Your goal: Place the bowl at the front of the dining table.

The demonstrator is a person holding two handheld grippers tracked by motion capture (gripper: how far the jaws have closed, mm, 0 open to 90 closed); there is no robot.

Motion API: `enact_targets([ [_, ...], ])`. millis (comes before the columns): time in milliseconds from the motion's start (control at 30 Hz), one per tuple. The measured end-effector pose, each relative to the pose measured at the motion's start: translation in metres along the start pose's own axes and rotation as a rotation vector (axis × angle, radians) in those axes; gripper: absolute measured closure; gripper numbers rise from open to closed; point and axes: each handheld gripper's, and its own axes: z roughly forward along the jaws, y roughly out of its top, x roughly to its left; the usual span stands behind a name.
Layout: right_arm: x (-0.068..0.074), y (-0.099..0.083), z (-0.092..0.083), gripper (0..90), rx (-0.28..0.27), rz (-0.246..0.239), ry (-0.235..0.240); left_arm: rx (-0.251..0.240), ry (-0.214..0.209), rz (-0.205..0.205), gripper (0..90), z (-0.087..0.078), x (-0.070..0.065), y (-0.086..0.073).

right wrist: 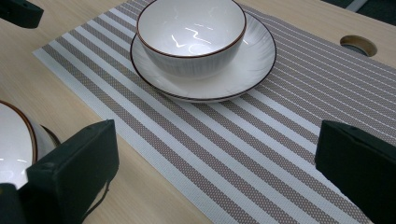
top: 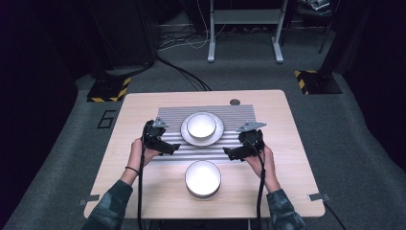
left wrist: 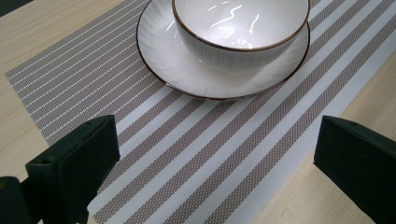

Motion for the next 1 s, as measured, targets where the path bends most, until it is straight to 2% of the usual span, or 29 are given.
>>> enact_targets([
  [167, 0.000, -0.009, -0.011, 0.0, -0.019, -0.003, -0.014, -0.002, 0.011, 0.004, 0.2, -0.009, 0.000, -0.010],
  [400, -0.003, -0.022, -0.019, 0.0, -0.009, -0.003, -0.040, -0.025, 0.003, -0.015, 0.2, -0.022, 0.003, -0.023],
  [500, -0.006, -0.030, -0.024, 0.0, -0.009, 0.015, -0.050, -0.020, 0.005, -0.015, 0.2, -0.026, 0.003, -0.028],
  [733, -0.011, -0.042, -0.037, 0.0, -0.004, 0.030, -0.069, -0.020, 0.024, -0.027, 0.2, -0.035, 0.005, -0.048],
  [1000, -0.012, -0.052, -0.053, 0.0, -0.027, 0.039, -0.098, -0.016, 0.045, -0.040, 0.2, -0.045, 0.007, -0.069],
])
